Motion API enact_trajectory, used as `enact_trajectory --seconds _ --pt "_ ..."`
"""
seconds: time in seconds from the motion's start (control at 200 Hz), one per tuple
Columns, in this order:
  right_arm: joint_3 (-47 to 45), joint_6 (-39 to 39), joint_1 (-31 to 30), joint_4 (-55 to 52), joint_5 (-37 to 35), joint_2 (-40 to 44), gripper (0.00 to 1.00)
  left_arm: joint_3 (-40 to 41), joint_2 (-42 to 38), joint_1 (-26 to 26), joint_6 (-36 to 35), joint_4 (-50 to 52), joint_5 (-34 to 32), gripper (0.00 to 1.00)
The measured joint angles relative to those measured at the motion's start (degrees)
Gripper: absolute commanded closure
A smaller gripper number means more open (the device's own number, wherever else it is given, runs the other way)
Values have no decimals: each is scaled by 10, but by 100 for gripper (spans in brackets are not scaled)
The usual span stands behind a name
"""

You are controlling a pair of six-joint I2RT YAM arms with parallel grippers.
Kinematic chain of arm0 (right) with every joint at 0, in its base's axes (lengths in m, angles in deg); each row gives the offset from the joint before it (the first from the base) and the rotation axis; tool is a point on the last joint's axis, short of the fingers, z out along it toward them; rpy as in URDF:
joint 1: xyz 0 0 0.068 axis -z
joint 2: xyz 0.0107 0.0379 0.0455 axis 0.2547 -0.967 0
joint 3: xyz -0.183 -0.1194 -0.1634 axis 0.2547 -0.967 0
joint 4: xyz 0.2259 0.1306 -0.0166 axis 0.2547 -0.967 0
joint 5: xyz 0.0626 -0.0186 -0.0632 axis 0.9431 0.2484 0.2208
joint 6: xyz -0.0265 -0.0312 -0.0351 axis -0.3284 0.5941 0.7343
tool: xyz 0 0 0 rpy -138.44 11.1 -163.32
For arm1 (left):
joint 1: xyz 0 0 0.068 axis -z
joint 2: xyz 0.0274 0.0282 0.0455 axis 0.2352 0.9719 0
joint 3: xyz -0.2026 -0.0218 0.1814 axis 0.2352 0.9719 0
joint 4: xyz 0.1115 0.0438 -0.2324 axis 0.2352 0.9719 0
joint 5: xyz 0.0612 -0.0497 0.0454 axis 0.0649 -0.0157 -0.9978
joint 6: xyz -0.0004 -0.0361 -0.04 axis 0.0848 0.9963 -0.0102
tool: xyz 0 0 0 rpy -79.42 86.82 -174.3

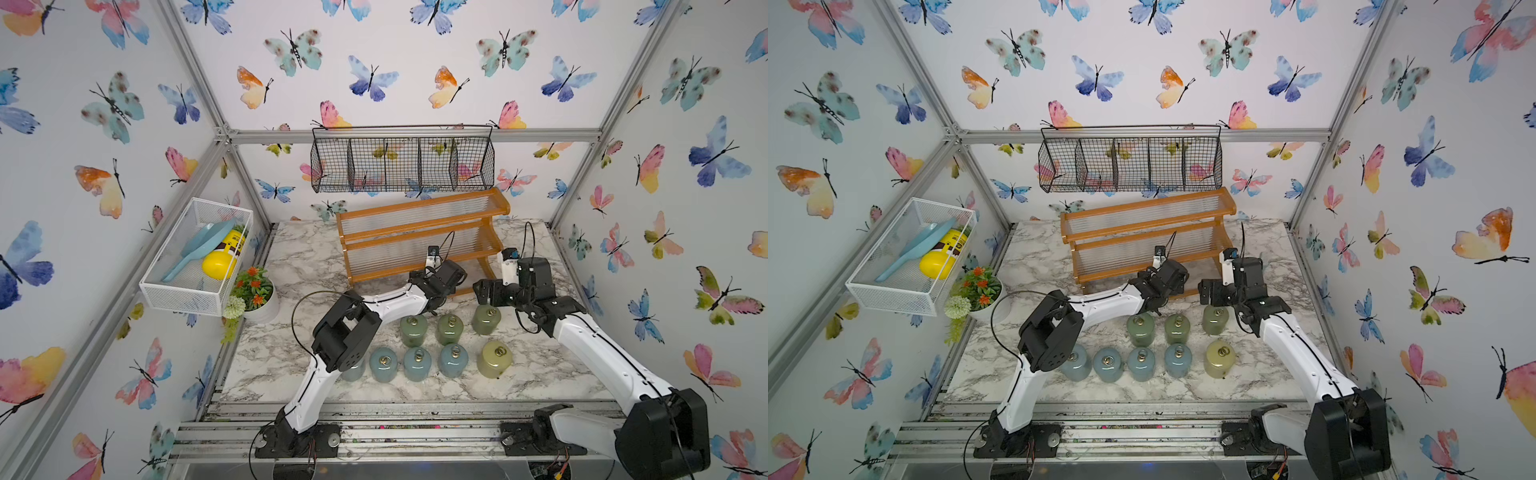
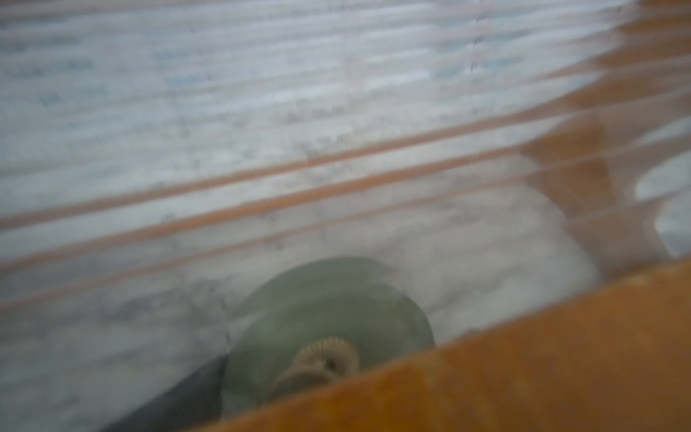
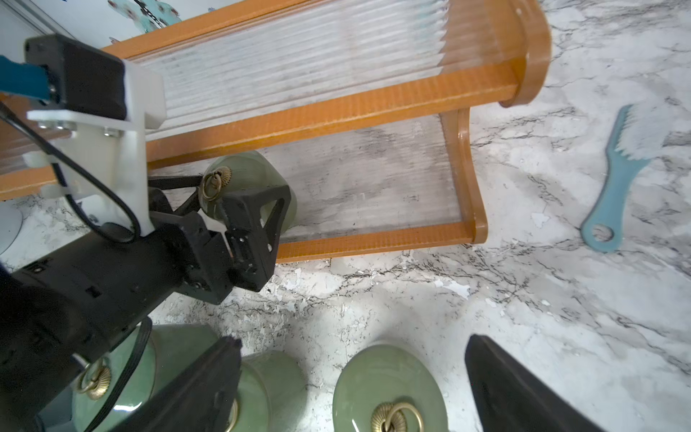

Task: Remove the tea canisters from the shelf
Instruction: Pick up the tea canister from the shelf.

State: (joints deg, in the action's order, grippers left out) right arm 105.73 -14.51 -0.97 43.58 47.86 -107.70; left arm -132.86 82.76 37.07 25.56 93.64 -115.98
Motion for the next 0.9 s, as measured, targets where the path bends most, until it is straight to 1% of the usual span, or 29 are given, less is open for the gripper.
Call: enact_trajectory --seconds 0.085,0.41,0.691,0.796,0.901 --pt "0 0 0 -2 0 0 0 -3 3 -2 -3 1 -2 0" --pt "-1 0 0 -2 0 0 0 0 4 -9 -16 -5 -1 14" --pt "-2 1 0 -2 0 0 0 6 5 -11 -31 -19 -1 22" --pt "-4 1 0 -2 0 0 0 17 3 -11 -37 -37 -3 23" --pt "-6 1 0 -2 0 0 0 52 -15 -11 -49 -64 -3 25"
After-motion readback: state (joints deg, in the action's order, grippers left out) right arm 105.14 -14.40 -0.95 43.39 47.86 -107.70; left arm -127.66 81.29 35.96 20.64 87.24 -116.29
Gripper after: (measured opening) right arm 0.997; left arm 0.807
